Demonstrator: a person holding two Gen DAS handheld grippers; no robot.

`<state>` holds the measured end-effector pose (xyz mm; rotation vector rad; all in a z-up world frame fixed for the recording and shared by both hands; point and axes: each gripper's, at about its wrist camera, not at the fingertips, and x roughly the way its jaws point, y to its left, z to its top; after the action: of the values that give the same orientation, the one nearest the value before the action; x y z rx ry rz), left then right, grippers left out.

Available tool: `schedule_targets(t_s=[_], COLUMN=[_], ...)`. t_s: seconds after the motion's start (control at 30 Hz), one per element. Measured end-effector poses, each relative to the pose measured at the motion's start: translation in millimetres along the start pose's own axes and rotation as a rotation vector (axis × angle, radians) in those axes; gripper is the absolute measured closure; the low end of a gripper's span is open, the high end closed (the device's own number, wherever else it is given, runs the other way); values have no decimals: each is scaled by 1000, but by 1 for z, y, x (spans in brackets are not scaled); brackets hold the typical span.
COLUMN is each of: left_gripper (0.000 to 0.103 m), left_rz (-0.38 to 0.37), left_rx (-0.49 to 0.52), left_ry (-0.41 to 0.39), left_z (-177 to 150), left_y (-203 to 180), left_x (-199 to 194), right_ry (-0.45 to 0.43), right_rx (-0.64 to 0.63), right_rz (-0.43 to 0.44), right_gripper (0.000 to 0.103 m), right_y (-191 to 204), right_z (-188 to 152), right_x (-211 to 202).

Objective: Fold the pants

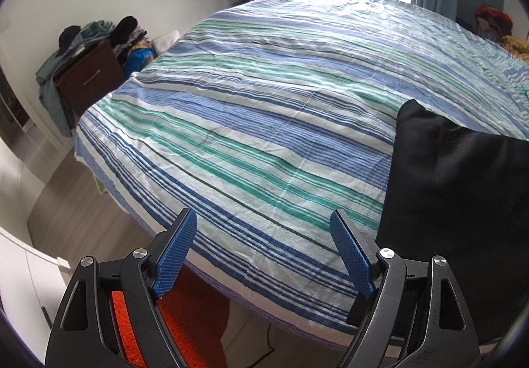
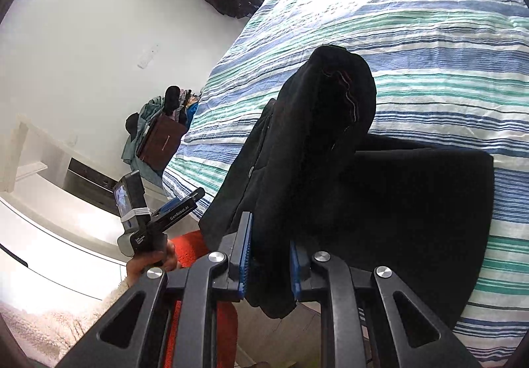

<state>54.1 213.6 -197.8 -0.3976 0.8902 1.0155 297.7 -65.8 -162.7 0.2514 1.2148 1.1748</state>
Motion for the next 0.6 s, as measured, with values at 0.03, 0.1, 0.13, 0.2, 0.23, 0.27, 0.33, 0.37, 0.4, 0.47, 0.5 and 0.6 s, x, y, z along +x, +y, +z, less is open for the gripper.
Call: schedule_targets(t_s=[0.03,0.1,0.13,0.2,0.23,0.27,0.33,0.37,0.4,0.47,0.5,0.6], left_gripper=[19,19,19,19,19,19,19,19,19,19,19,19], left_rz=[-1,-3,-5,-8,-10,-12,-17,-22,-29,-46,-60,-106], left_rx=[-1,-4,-6,-12,-16,-18,-17,-14,-8,13,29,93], left_ry=[-11,-22,-18,-4,2,7,7,5,5,6,7,-4], left_z=[0,1,1,1,0,0,0,0,0,-1,-2,-5], left_y=[0,1,2,2,3,2,0,-1,-4,-11,-15,-32], left_x=[-3,-5,-4,0,1,2,1,1,0,-2,-3,-13], right_ry=[-9,-22,-25,-27,-29,-35,-39,-36,-22,13,37,68], right_rx=[8,25,33,53,62,72,89,102,118,155,184,239], right_rz=[-4,-16,-23,-33,-38,-41,-42,-45,-43,-78,-105,-126], right_gripper=[84,84,84,84,84,84,84,84,84,84,84,83], right_y=[-5,-16,-22,-33,-38,-43,-52,-57,-65,-86,-99,-125], right_z=[1,0,-1,-3,-4,-6,-10,-12,-14,-19,-24,-35], right_x=[-7,-20,-27,-37,-42,-47,-52,-51,-49,-38,-30,-16])
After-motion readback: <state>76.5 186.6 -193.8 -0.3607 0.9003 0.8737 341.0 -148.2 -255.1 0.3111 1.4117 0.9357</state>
